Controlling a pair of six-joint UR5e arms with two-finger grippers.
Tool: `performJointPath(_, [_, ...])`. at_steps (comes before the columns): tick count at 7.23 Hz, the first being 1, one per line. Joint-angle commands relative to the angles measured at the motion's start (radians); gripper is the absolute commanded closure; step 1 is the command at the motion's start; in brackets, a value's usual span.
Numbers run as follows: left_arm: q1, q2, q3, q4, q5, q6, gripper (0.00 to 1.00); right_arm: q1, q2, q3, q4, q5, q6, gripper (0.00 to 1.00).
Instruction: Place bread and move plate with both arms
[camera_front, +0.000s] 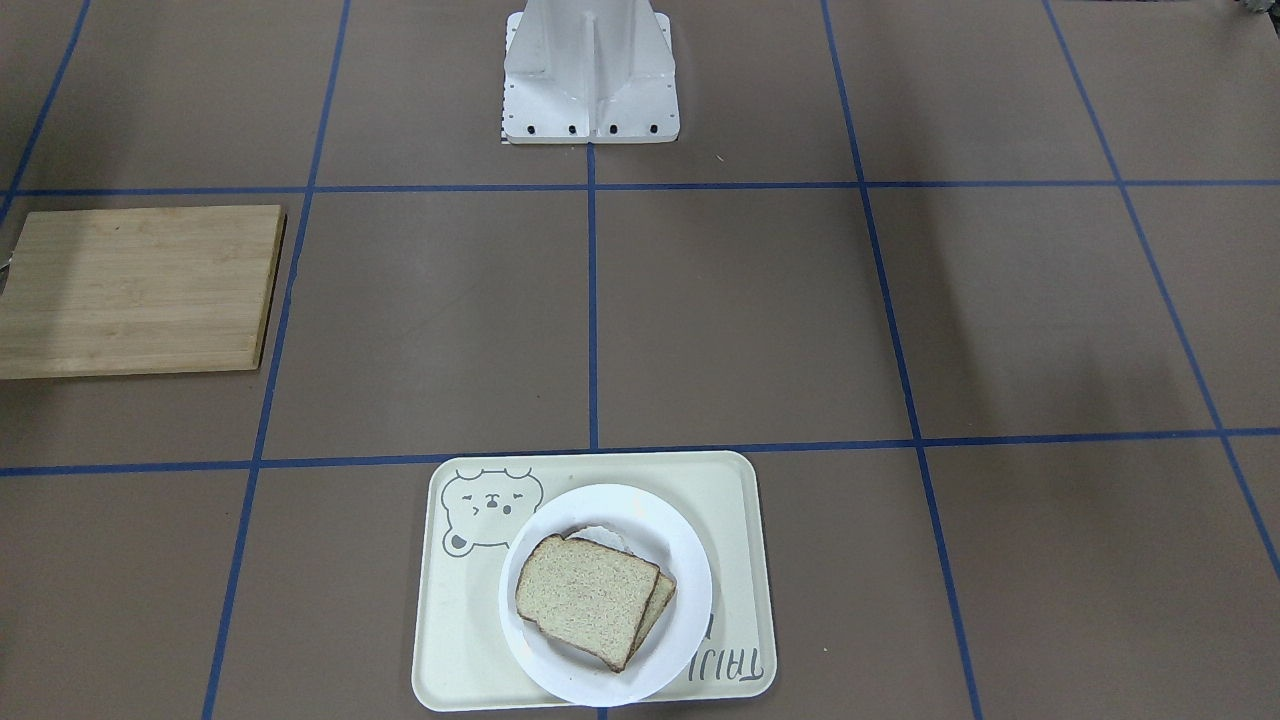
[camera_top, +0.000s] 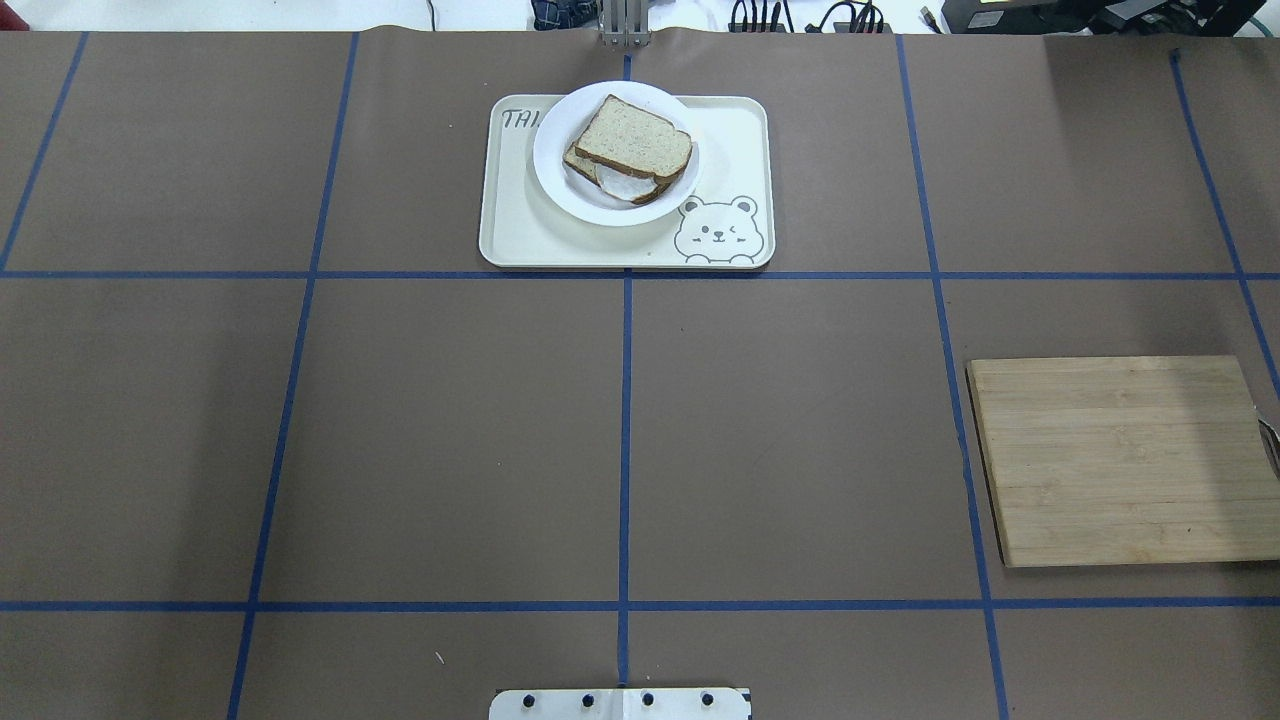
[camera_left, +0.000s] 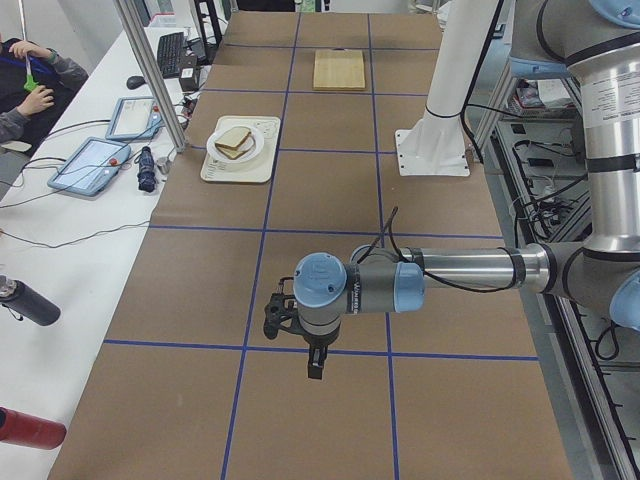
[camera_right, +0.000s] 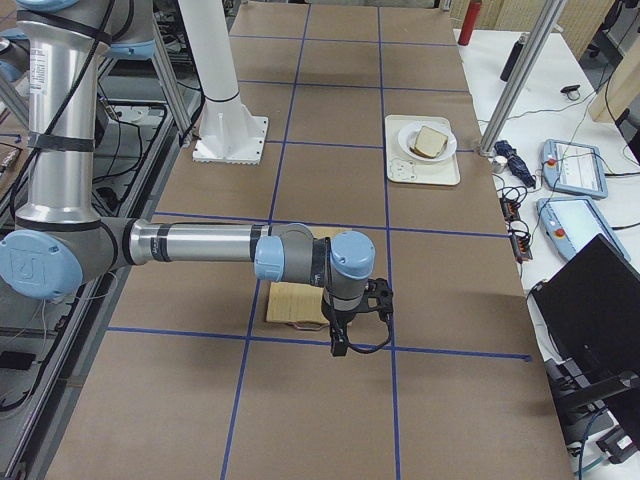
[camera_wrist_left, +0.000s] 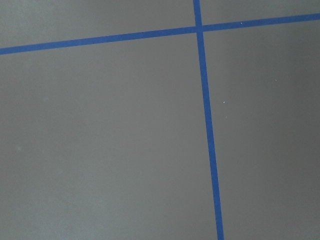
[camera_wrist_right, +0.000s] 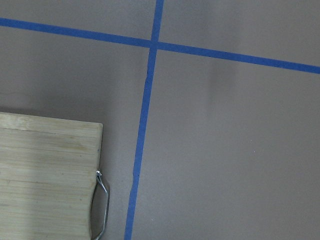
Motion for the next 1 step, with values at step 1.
performJointPath(1, [0.000,-0.002,0.000,-0.001,0.000,-0.001,0.01,0.000,0.000,0.000,0.001,0.000,-0.001,0.00])
